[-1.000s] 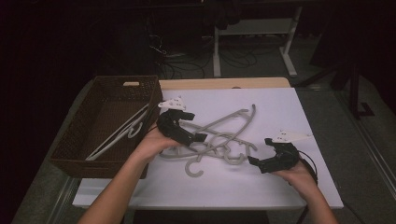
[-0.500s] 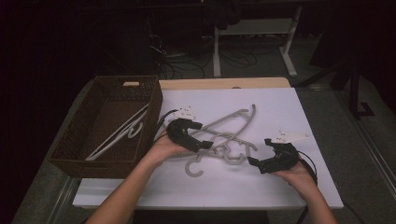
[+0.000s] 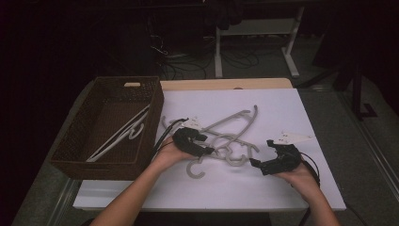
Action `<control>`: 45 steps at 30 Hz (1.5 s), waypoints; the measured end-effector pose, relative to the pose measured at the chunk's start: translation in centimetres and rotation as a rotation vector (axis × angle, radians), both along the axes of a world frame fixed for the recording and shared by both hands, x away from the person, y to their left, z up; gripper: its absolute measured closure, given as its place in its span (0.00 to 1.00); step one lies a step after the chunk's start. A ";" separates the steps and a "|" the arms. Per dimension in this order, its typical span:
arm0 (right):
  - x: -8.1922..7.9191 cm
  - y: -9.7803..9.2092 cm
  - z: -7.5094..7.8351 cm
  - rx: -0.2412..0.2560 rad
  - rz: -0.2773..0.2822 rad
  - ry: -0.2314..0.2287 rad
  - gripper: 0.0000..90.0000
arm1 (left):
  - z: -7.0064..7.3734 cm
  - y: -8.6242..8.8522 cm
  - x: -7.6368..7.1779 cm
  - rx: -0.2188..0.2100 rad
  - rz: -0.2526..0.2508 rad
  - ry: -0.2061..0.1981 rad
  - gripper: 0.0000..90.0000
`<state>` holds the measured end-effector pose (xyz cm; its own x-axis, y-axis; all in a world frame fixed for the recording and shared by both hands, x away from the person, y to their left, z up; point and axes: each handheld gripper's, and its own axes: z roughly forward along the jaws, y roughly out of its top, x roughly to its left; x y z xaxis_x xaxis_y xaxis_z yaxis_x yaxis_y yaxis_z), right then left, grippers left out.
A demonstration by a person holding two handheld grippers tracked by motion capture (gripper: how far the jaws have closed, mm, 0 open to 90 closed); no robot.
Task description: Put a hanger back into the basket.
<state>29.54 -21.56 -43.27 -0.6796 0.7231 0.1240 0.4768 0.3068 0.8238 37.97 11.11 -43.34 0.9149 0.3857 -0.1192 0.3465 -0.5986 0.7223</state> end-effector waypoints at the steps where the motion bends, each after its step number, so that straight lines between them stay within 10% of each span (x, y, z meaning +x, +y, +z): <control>1: 0.0 0.0 0.0 -0.001 0.000 -0.001 0.00 | -0.2 -0.1 0.0 0.007 0.000 -0.004 0.45; 19: 0.0 0.0 0.0 -0.003 0.001 -0.001 0.00 | -1.9 -0.8 0.1 0.114 0.031 -0.036 0.77; 33: 0.0 0.0 0.0 -0.001 -0.002 0.001 0.00 | -1.8 -1.4 0.0 0.175 -0.037 -0.083 0.89; 45: 0.0 -0.1 0.0 0.003 -0.005 -0.001 0.00 | -0.2 -1.8 -0.6 0.136 -0.075 -0.093 0.90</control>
